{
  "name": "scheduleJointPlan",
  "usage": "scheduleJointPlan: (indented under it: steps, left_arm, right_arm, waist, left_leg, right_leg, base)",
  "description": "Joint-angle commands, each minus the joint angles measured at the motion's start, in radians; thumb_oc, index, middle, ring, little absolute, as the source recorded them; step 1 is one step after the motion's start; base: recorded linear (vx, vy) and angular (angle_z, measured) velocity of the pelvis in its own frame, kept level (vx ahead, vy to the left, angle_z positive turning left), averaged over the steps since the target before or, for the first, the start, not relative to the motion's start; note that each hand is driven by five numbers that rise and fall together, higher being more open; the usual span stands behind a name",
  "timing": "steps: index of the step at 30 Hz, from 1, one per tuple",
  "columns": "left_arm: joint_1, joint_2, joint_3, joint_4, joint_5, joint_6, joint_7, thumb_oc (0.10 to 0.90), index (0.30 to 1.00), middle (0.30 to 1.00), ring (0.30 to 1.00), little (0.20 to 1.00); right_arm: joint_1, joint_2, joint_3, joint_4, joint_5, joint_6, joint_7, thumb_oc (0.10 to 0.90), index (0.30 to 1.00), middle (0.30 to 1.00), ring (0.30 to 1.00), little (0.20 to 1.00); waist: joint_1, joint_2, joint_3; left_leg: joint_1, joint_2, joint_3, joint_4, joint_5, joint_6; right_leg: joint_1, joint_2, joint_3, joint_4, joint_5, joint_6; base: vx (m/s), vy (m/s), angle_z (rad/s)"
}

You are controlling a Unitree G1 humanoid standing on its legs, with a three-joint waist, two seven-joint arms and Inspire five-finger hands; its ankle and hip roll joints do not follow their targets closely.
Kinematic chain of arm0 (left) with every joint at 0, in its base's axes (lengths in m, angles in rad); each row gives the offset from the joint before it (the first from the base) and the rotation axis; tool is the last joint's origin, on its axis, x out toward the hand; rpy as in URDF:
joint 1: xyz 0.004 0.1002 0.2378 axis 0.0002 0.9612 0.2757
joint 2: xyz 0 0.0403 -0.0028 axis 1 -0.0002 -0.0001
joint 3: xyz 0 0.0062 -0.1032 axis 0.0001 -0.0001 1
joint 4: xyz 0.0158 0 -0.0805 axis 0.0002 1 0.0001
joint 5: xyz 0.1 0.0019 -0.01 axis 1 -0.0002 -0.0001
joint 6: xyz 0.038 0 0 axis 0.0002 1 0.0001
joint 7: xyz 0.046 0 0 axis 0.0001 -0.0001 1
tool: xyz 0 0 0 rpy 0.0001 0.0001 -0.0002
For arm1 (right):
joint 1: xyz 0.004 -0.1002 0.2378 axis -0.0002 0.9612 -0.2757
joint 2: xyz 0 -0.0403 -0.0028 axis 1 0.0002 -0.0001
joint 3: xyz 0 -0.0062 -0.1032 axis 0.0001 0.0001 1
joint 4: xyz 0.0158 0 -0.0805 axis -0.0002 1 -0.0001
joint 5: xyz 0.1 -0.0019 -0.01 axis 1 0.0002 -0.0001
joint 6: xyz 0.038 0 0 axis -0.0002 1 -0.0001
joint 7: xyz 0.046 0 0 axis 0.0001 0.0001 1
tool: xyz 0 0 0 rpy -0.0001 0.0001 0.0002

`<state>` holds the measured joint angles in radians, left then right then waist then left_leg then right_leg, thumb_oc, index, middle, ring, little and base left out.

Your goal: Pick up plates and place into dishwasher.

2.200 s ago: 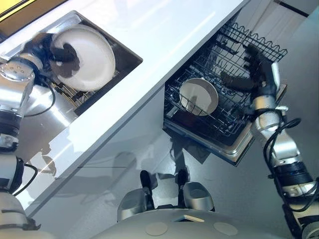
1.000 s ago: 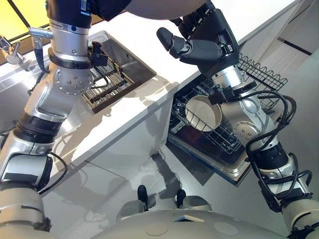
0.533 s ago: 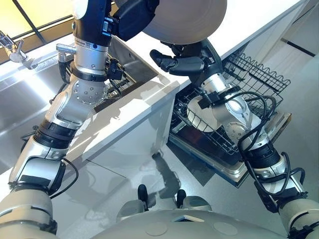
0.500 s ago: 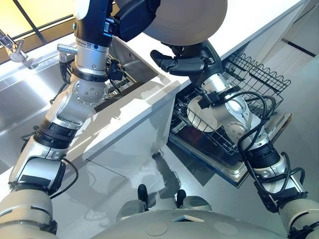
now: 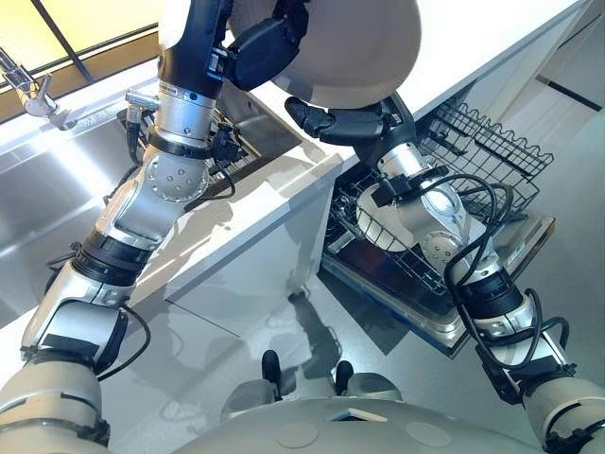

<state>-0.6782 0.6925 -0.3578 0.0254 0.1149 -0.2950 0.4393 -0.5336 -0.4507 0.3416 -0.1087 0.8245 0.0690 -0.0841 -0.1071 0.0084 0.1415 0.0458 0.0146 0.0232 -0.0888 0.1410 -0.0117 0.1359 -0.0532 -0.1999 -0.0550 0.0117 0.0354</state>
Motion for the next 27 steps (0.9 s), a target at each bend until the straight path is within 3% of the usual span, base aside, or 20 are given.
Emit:
scheduleJointPlan:
  steps: [1,7,14,27]
  left_arm:
    - [0.031,0.044,0.059,0.123,-0.016,0.008,0.027,0.100,0.300,0.300,0.300,0.200]
    - [0.073,0.081,0.135,0.238,-0.021,-0.031,0.050,0.100,0.300,0.300,0.300,0.200]
    - [0.057,0.113,0.183,0.295,-0.052,-0.044,0.077,0.100,0.300,0.300,0.300,0.200]
    - [0.034,0.090,0.176,0.320,-0.074,-0.050,0.057,0.100,0.300,0.300,0.300,0.200]
  right_arm:
    - [-0.127,0.050,-0.061,-0.042,0.065,-0.124,0.051,0.800,0.900,0.900,0.900,0.900]
    - [-0.106,0.016,-0.116,-0.043,0.150,-0.059,0.078,0.800,0.900,0.900,0.900,0.900]
    - [-0.083,-0.020,-0.153,-0.043,0.170,-0.037,0.081,0.800,0.900,0.900,0.900,0.900]
    - [-0.076,-0.037,-0.151,-0.029,0.065,0.003,0.101,0.800,0.900,0.900,0.900,0.900]
  waist:
    - [0.019,-0.006,-0.132]
    - [0.016,-0.007,-0.140]
    - [0.008,-0.005,-0.148]
    - [-0.002,-0.006,-0.162]
  left_leg:
    - [0.053,-0.026,0.090,0.011,-0.149,-0.027]
    - [0.051,-0.025,0.094,0.009,-0.145,-0.028]
    - [0.046,-0.024,0.095,0.007,-0.141,-0.029]
    - [0.042,-0.024,0.090,0.004,-0.139,-0.028]
  right_leg:
    - [-0.075,0.027,0.009,0.102,-0.076,0.086]
    - [-0.076,0.028,0.009,0.098,-0.074,0.084]
    - [-0.078,0.027,0.009,0.096,-0.073,0.082]
    - [-0.077,0.032,0.015,0.091,-0.079,0.077]
  base:
    - [0.00,0.000,0.00]
    - [0.00,0.000,0.00]
    - [0.00,0.000,0.00]
    - [0.00,0.000,0.00]
